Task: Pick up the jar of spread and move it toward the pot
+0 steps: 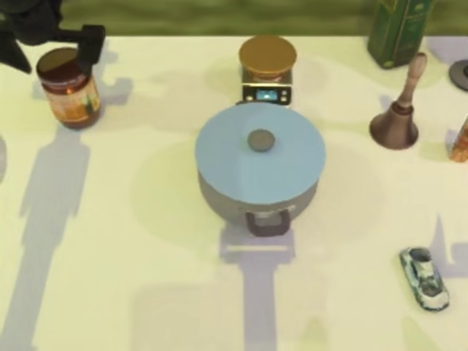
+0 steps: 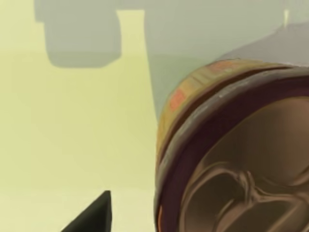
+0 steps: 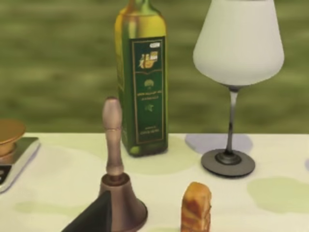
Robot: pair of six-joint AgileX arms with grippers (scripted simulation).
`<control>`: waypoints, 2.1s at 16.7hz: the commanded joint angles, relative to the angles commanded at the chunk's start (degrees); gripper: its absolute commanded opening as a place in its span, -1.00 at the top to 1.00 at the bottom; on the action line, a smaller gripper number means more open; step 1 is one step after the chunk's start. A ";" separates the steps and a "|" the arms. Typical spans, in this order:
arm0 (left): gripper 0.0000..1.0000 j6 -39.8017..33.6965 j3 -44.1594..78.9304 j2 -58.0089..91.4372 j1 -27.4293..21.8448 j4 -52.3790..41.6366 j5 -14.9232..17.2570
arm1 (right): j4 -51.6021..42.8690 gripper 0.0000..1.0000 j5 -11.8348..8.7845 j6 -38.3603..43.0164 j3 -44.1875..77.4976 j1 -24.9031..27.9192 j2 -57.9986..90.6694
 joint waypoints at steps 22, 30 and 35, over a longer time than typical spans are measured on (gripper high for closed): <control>0.81 0.06 11.47 9.93 0.03 -1.41 0.17 | 0.00 -1.00 0.00 0.00 0.00 0.00 0.00; 1.00 0.06 11.47 9.93 0.03 -1.41 0.17 | 0.00 -1.00 0.00 0.00 0.00 0.00 0.00; 1.00 0.06 9.52 8.11 0.07 -0.64 0.06 | 0.00 -1.00 0.00 0.00 0.00 0.00 0.00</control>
